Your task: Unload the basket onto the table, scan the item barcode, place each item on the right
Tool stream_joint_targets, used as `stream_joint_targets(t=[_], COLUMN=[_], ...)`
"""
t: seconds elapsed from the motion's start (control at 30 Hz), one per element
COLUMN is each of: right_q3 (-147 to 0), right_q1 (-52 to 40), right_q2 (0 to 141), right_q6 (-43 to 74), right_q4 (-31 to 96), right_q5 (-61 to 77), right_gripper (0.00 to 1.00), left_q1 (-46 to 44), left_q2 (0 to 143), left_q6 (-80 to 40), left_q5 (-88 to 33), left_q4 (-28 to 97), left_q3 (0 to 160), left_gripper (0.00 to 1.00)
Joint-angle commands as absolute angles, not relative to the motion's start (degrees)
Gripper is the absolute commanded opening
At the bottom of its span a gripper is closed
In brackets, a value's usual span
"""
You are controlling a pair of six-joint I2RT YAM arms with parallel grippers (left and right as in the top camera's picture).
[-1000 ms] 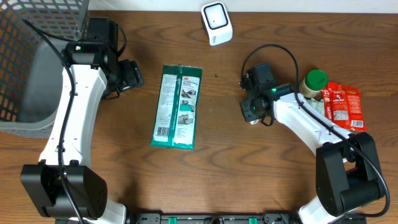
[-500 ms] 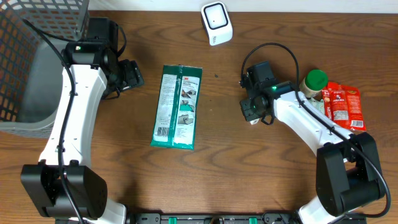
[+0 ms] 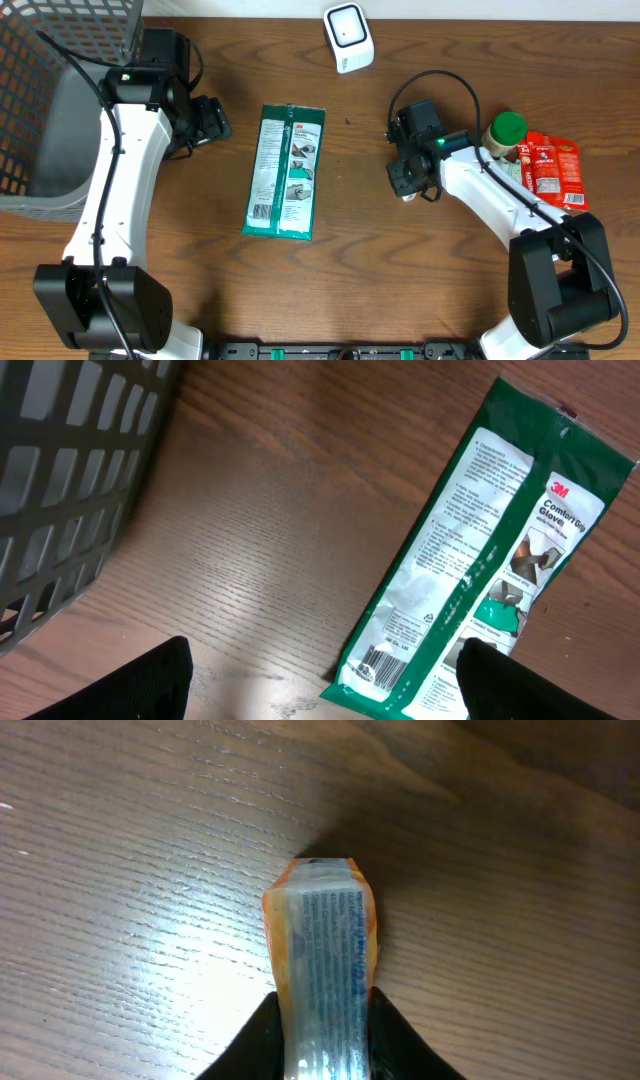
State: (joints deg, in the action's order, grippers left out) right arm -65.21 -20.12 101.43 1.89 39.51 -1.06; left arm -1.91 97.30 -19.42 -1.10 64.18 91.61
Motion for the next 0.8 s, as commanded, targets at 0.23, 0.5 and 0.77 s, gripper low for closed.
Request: stream_joint_targets(t=[0.23, 0.5, 0.77], right_q3=[-66.3, -66.3, -65.9], right_q1=[-20.7, -20.7, -20.7], right_q2=[101.5, 101.5, 101.5], right_q6=[1.6, 1.6, 1.6], right_q4=[39.6, 39.5, 39.4], right_q5=[-1.4, -1.4, -1.4], right_gripper=[0.31, 0.29, 0.31], left_q1=[-1.7, -1.7, -1.7], left_q2=[96.5, 96.5, 96.5], left_q6=[-19.1, -19.1, -19.1], left_q5=[-0.4, -0.4, -0.4], left_q4=[64.4, 64.4, 64.4], left_q3=[91.8, 91.8, 91.8], left_gripper=[0.85, 0.85, 0.85])
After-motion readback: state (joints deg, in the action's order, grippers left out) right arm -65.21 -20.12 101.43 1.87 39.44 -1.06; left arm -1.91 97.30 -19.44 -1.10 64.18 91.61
